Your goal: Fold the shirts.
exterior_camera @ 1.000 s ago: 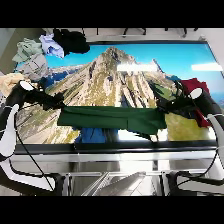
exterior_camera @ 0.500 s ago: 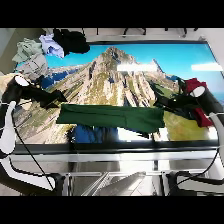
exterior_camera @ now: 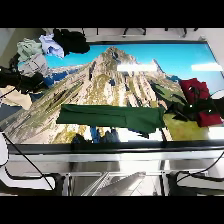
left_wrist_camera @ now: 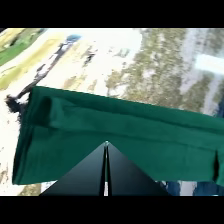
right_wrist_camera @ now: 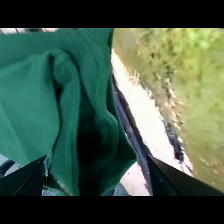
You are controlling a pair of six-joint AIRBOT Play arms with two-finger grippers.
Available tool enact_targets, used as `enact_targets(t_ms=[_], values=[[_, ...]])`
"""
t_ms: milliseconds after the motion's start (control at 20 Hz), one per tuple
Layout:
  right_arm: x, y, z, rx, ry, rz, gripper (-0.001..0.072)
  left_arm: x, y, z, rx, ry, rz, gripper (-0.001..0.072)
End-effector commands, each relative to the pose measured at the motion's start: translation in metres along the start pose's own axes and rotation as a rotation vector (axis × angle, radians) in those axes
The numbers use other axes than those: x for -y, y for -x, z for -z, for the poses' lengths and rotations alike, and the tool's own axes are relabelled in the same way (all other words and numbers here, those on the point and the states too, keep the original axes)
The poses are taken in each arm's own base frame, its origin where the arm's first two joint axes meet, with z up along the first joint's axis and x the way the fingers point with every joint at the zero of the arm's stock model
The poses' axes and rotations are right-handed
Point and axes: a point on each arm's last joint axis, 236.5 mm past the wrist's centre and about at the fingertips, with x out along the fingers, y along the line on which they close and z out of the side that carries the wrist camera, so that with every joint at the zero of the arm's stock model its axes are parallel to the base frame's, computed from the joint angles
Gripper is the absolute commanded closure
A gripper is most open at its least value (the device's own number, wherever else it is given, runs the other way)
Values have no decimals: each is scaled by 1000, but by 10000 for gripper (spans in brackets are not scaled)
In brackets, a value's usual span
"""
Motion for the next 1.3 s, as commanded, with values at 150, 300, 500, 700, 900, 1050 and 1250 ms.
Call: enact_targets(t_ms=[150,300,500,700,900,1050,1250], values=[[4,-53,-8,-59,-48,-183,2,75,6,24,-12,-222,-9,695],[-13,-73,3,-127,-10,-236,2,91,0,31,-24,-259,3,695],[-37,-93,11,-162,70,-222,136,101,-6,34,-25,-273,12,695],[-44,-76,15,-158,94,-223,684,101,-46,74,-150,-274,13,695],[-62,-22,22,-73,165,-77,684,141,-115,136,-230,-314,41,695],[-98,15,24,52,209,-53,685,196,-170,170,-197,-368,84,695],[-116,38,39,86,204,-47,685,243,-230,203,-244,-432,105,695]])
